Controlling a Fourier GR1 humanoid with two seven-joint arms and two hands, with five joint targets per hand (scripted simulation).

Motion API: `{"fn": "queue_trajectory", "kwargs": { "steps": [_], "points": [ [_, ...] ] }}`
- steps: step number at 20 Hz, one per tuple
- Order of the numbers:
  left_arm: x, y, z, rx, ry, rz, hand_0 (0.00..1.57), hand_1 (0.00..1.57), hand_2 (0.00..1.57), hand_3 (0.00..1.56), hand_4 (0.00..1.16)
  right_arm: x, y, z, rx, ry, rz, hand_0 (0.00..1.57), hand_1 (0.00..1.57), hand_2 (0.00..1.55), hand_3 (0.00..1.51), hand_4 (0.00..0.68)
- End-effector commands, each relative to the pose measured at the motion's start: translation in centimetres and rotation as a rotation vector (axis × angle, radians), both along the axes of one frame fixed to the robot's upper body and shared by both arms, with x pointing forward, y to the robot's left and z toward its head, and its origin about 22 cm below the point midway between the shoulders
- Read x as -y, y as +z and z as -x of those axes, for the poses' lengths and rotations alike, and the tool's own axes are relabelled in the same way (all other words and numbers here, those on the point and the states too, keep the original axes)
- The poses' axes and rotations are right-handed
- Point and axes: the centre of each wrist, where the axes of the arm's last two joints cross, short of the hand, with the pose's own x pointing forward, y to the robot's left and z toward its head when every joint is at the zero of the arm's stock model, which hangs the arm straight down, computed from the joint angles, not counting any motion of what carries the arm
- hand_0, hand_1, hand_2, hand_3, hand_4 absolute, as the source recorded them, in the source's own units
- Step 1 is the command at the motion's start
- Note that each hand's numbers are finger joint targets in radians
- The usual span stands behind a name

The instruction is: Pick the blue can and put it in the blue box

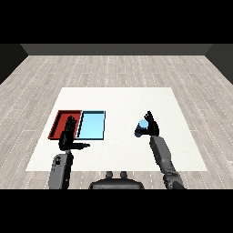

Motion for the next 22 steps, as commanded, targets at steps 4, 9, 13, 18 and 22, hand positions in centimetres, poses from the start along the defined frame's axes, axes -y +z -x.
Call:
{"fn": "queue_trajectory", "kwargs": {
  "steps": [4,9,13,18,22],
  "points": [
    [0.6,1.4,-0.3,-0.009,-0.008,0.012,0.0,0.0,0.0,0.0,0.0,-1.3,-0.2,-1.5,-0.015,0.011,0.008,0.0,0.0,0.0,0.0,0.0],
    [-1.2,-0.5,0.5,-0.01,0.008,-0.017,0.0,0.0,0.0,0.0,0.0,-2.3,-0.2,-1.4,-0.02,-0.097,0.03,0.4,0.4,0.88,0.91,0.0],
    [0.7,0.9,0.6,-0.014,-0.008,0.018,0.0,0.0,0.0,0.0,0.0,-1.5,-0.6,-1.8,-0.021,-0.152,0.091,1.5,1.5,1.48,1.43,0.599],
    [-0.1,0.2,-0.4,-0.008,-0.014,0.019,0.0,0.0,0.0,0.0,0.0,-3.2,1.1,-2.7,-0.021,-0.124,0.124,1.53,1.53,1.49,1.45,0.597],
    [-0.8,0.8,0.4,-0.014,-0.016,-0.007,0.0,0.0,0.0,0.0,0.0,-4.3,2.7,-1.0,-0.005,-0.075,0.152,1.49,1.49,1.46,1.43,0.614]
  ]
}}
